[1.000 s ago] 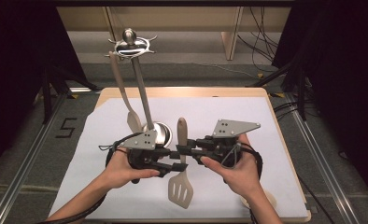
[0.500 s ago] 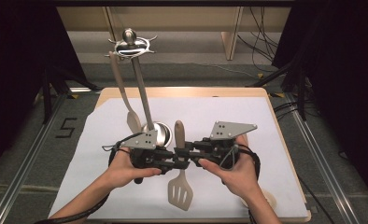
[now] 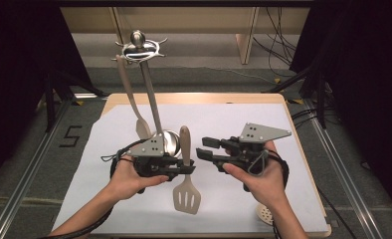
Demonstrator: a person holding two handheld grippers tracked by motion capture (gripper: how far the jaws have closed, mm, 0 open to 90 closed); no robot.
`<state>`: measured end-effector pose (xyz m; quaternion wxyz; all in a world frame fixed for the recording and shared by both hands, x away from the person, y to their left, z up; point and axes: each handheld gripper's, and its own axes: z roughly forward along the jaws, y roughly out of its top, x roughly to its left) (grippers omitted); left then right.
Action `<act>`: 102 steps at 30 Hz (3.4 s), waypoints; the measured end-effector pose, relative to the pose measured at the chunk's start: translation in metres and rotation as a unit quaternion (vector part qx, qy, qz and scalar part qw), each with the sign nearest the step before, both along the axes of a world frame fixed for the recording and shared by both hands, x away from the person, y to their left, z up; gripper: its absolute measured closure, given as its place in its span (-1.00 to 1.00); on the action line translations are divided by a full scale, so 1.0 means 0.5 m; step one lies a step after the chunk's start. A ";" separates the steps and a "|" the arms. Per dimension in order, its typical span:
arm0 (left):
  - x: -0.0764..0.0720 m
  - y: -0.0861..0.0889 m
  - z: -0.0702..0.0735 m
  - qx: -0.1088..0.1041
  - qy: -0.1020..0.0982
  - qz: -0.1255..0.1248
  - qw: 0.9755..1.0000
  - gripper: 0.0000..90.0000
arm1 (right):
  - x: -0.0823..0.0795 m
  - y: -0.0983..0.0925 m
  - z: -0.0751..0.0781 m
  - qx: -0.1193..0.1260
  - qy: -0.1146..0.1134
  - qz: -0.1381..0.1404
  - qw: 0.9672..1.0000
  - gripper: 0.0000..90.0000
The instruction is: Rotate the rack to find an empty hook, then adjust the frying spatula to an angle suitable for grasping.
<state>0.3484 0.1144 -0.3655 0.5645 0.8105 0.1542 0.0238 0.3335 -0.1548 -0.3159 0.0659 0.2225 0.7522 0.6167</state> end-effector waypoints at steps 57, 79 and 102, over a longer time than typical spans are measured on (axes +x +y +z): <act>0.089 0.117 0.094 0.028 -0.035 0.164 0.985 0.72 | 0.032 -0.100 -0.030 -0.027 0.050 -0.177 0.982 0.27; 0.113 0.148 0.149 0.034 -0.046 0.182 0.982 0.72 | 0.032 -0.095 -0.034 -0.028 0.052 -0.175 0.983 0.25; 0.134 0.161 0.159 0.037 -0.034 0.183 0.982 0.72 | 0.034 -0.093 -0.037 -0.031 0.047 -0.172 0.983 0.25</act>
